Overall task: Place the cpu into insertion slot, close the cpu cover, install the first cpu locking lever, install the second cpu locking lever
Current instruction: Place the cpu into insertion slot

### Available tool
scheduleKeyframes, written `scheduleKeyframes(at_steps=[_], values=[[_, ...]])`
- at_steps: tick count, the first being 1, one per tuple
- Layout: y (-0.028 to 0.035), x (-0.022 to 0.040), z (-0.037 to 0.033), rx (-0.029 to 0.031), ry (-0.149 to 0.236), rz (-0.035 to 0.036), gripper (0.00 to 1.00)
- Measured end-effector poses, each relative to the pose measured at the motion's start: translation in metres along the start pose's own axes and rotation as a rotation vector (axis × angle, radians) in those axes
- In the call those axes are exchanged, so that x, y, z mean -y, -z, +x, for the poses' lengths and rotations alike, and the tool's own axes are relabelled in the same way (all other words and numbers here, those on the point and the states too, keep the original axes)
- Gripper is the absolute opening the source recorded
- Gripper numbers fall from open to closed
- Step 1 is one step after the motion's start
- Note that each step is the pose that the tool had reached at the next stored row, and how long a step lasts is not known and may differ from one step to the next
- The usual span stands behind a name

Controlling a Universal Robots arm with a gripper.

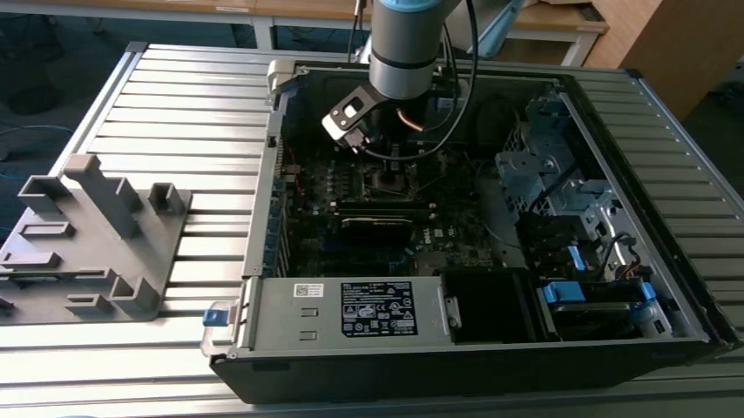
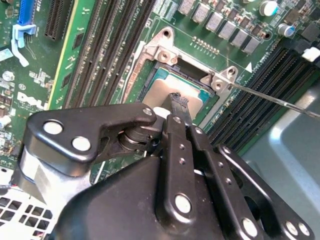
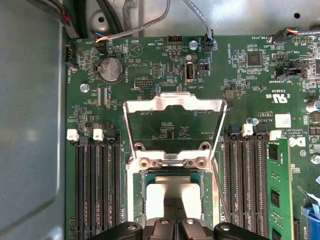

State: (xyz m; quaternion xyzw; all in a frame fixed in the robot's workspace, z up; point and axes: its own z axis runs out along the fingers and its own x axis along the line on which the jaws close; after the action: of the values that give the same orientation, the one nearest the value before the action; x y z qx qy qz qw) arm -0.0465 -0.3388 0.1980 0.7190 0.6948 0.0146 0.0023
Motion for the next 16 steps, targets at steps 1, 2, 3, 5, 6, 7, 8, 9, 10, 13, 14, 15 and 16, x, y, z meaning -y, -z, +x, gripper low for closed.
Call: scheduleKeyframes(at_steps=[1,2,3,5,6,7,8,9,10,13,14,15,16], values=[[-0.0001,0.0,0.0,-0.0002,0.0,-0.0002,0.11],[-0.0004,-0.0001,0.0001,-0.0009,0.0,-0.0006,0.11],[-0.0005,-0.0001,0.0003,-0.0013,0.0,-0.0009,0.11],[-0.0005,-0.0001,0.0002,-0.0014,0.0,-0.0008,0.11],[-0.0005,-0.0001,0.0002,-0.0013,0.0,-0.0008,0.11],[-0.0005,-0.0001,0.0002,-0.0013,0.0,-0.0008,0.11],[-0.0006,-0.0001,0.0002,-0.0013,0.0,-0.0008,0.11],[-0.0006,-0.0001,0.0003,-0.0014,0.0,-0.0008,0.11],[-0.0006,-0.0001,0.0003,-0.0014,0.0,-0.0009,0.11],[0.0005,-0.0003,0.0005,-0.003,0.0,-0.0017,0.11],[0.0013,-0.0004,0.0007,-0.004,0.0,-0.0022,0.11],[0.0027,-0.0004,0.0007,-0.0033,0.0,-0.0018,0.11],[0.0046,-0.0003,0.0004,-0.0016,0.0,-0.001,0.11]])
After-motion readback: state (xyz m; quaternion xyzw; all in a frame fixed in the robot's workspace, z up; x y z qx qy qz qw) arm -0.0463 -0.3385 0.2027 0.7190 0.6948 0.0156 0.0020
